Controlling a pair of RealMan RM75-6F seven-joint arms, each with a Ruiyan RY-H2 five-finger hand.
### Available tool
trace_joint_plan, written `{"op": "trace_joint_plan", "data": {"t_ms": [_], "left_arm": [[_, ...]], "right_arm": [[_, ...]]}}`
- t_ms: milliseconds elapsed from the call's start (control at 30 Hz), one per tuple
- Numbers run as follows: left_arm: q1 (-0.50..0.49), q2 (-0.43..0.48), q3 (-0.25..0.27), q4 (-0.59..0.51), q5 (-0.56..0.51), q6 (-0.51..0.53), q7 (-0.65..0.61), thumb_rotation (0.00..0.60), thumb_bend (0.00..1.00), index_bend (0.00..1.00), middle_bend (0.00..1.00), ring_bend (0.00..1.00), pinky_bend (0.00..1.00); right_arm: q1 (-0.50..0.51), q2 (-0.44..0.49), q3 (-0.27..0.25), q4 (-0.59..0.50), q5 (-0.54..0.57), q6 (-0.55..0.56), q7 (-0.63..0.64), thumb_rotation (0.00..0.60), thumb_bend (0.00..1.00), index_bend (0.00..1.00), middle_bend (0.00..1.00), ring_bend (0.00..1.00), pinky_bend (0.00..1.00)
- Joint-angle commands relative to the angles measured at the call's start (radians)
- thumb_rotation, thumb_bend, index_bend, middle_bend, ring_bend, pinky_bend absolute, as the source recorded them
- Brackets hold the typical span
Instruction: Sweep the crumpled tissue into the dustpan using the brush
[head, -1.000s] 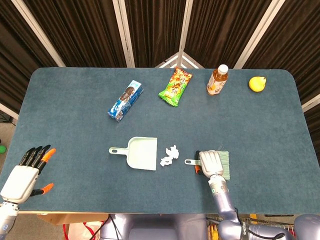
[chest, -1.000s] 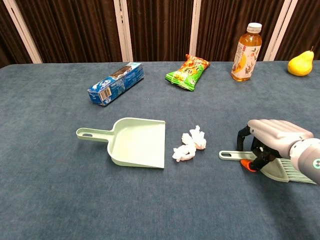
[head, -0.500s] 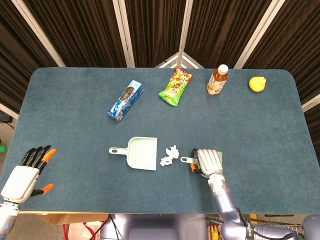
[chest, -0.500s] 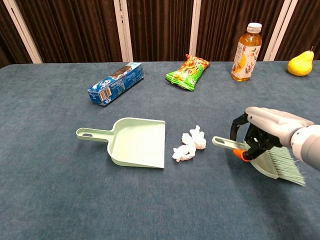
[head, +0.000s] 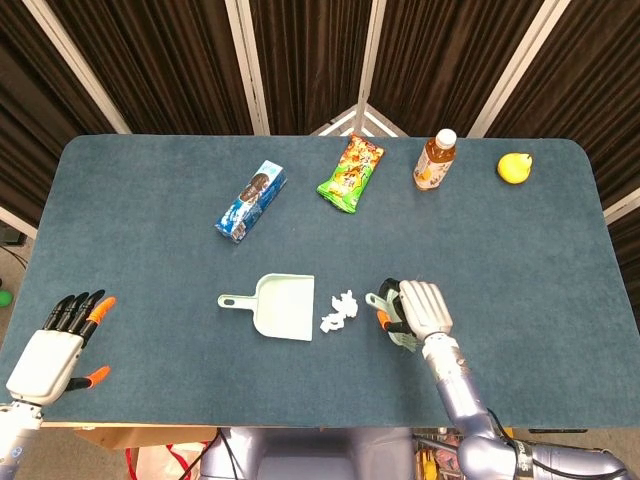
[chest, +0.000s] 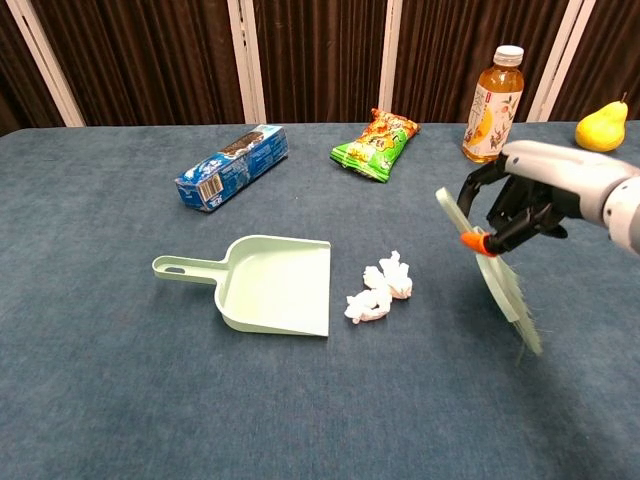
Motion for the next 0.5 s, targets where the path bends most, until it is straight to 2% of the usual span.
{"op": "trace_joint_plan", "data": {"t_ms": [33, 233, 433, 500], "left_arm": [[-0.015, 0.006, -0.011, -0.021, -0.010, -0.019, 0.025, 0.600, 0.00, 0.00, 0.00, 0.00, 0.00], [-0.071, 0.004, -0.053, -0.080, -0.056, -0.088, 0.117, 0.600, 0.00, 0.00, 0.00, 0.00, 0.00], [-0.170, -0.016, -0.125, -0.174, -0.203, -0.226, 0.257, 0.600, 0.00, 0.00, 0.00, 0.00, 0.00], [-0.214, -0.037, -0.156, -0.198, -0.274, -0.267, 0.342, 0.600, 0.01, 0.00, 0.00, 0.00, 0.03]], "right_arm": [[0.002, 0.018, 0.004, -0.016, -0.007, 0.004, 0.020, 0.600, 0.69, 0.85, 0.91, 0.94, 0.87], [0.005, 0.047, 0.011, -0.029, -0.019, 0.010, 0.054, 0.600, 0.71, 0.85, 0.91, 0.94, 0.87], [0.014, 0.071, 0.017, -0.027, -0.011, 0.014, 0.071, 0.600, 0.71, 0.85, 0.91, 0.94, 0.87], [0.016, 0.077, 0.018, -0.026, -0.006, 0.014, 0.076, 0.600, 0.71, 0.85, 0.91, 0.94, 0.87]]}}
